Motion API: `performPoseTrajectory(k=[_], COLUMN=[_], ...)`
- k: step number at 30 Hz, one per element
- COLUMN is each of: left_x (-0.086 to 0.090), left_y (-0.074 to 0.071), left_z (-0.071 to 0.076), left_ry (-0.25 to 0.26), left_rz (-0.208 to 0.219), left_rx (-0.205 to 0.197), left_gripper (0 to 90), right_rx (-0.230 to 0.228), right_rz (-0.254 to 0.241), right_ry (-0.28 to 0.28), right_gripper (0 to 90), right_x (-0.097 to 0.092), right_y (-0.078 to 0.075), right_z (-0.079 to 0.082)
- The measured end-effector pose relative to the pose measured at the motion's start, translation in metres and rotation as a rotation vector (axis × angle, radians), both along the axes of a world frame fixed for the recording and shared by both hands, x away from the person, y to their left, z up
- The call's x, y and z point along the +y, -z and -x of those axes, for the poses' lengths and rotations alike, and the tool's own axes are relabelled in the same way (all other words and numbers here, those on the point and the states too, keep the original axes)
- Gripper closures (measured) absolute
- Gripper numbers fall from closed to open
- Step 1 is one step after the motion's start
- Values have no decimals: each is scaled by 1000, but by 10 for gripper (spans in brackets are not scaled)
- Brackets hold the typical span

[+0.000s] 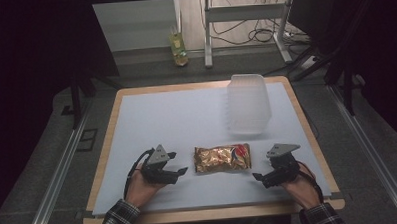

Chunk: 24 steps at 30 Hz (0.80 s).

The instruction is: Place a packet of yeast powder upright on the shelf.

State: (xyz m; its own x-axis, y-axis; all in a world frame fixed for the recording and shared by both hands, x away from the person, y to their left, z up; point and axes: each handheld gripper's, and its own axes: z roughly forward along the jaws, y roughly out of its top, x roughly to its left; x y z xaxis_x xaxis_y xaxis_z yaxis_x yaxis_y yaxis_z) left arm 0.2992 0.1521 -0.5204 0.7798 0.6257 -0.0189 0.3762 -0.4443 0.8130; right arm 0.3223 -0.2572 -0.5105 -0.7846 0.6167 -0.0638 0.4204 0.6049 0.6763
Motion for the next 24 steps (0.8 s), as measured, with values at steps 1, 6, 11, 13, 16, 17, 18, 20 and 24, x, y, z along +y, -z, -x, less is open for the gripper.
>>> performPoseTrajectory(k=[1, 6, 11, 13, 16, 17, 18, 20, 24], left_x=[-2, -6, -12, -15, -19, -19, -22, -25, -30], left_y=[-1, -4, -6, -7, -9, -9, -10, -9, -8], left_z=[0, -1, -2, -2, -3, -3, -4, -5, -5], left_ry=[6, 17, 27, 31, 35, 35, 40, 46, 53], left_rz=[7, 14, 22, 22, 31, 31, 32, 29, 20], left_rx=[-4, -4, -6, -7, -6, -6, -4, 1, 4], left_gripper=[346, 447, 541, 577, 635, 655, 673, 699, 755], right_rx=[-4, -3, -10, -11, -15, -15, -18, -21, -26], right_rz=[5, 6, 6, 6, 10, 10, 9, 9, 15], right_ry=[3, 1, -3, -3, -5, -5, -6, -7, -16], right_gripper=[26, 26, 26, 26, 26, 26, 26, 26, 26], right_x=[0, 0, 2, 2, 2, 2, 3, 3, 6], right_y=[0, 0, -1, -1, -1, -1, -2, -1, -2], right_z=[0, 0, 1, 1, 1, 1, 1, 1, 3])
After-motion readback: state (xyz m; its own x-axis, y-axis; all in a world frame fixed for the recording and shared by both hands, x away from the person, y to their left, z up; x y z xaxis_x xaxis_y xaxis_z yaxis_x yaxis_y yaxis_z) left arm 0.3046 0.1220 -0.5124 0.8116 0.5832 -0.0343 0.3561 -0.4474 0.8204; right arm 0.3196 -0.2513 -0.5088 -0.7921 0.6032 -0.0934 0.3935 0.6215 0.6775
